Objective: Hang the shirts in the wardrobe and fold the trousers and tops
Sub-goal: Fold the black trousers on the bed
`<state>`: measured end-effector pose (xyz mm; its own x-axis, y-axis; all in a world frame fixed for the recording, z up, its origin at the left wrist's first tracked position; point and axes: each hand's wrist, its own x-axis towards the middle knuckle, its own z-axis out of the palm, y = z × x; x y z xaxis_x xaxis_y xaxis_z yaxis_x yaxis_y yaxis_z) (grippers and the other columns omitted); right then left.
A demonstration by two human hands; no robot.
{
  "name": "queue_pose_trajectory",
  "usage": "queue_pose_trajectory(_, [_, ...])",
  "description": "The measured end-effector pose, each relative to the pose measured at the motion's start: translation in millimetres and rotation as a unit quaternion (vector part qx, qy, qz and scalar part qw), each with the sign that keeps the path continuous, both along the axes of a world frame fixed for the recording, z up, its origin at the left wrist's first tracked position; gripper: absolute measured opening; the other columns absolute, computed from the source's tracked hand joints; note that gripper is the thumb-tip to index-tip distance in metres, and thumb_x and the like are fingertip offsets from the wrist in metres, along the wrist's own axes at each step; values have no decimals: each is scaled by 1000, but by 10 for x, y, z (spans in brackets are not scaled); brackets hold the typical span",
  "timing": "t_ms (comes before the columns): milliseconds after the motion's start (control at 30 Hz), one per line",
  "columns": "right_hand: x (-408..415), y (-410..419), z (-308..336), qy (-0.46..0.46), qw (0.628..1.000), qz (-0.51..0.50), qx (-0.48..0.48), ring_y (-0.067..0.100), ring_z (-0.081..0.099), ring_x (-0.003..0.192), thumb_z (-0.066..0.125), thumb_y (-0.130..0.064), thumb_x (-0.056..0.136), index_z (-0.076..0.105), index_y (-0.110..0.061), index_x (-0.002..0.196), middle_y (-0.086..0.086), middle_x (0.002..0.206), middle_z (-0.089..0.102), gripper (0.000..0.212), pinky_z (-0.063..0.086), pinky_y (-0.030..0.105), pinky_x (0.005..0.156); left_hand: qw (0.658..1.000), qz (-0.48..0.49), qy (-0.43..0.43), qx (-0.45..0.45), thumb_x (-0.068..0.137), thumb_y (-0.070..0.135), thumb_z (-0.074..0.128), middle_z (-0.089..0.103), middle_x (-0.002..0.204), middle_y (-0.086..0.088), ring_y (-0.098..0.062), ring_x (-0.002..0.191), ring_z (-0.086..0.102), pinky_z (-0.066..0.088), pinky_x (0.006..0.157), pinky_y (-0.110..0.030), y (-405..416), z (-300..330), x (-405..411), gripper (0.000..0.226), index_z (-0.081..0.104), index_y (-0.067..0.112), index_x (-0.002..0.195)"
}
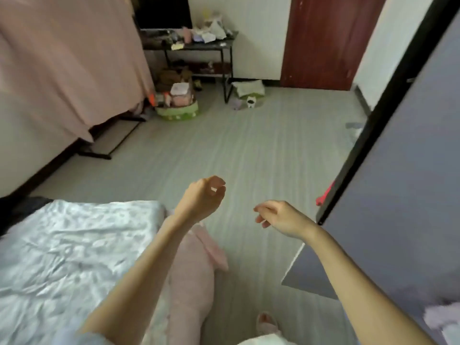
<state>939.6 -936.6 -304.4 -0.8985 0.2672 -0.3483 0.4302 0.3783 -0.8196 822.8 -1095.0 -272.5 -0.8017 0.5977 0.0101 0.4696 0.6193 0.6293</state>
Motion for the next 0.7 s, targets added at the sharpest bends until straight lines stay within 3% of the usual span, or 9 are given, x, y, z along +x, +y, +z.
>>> queue_pose_trajectory(167, [-1201, -162, -134, 36, 994, 99, 5, 17, 61, 81, 42, -19, 97, 61, -7, 108, 8, 96, 67, 25, 45, 23, 76, 988, 154, -11, 0, 94, 17, 50, 67, 114, -2, -21, 99, 63, 37, 75, -17, -488, -97, -732, 25, 63, 12, 114])
queue_pose_trajectory(267, [-1906, -150, -183, 44, 989, 142, -5, 18, 60, 78, 41, -16, 97, 61, -9, 105, 10, 95, 67, 23, 43, 11, 61, 966, 257, -22, 10, 93, 21, 50, 65, 114, -2, -20, 102, 61, 41, 80, -21, -593, -75, -1077, 26, 62, 13, 115])
queue_pose_trajectory(400, [-2948, -247, -125, 47, 978, 200, -28, 17, 57, 82, 41, -13, 97, 61, -9, 100, 10, 93, 64, 20, 46, 20, 70, 935, 352, -23, 45, 94, 23, 49, 62, 115, 1, -15, 100, 59, 43, 81, -24, -763, -14, -1489, 27, 60, 15, 117])
queue_pose_trajectory(533, [-3810, -219, -76, 46, 972, 223, -54, 9, 53, 66, 40, -14, 97, 59, -10, 97, 8, 91, 61, 19, 38, 3, 46, 902, 428, -4, 58, 94, 21, 50, 60, 113, 6, -10, 94, 56, 41, 79, -24, -965, -37, -1814, 25, 60, 14, 117])
queue_pose_trajectory(700, [-4655, -27, -218, 45, 971, 225, -68, 13, 56, 71, 39, -15, 97, 59, -13, 98, 5, 92, 63, 20, 42, 17, 61, 878, 477, -13, 38, 94, 18, 50, 62, 113, 0, -10, 91, 55, 40, 67, -18, -1051, -263, -2468, 25, 60, 10, 117])
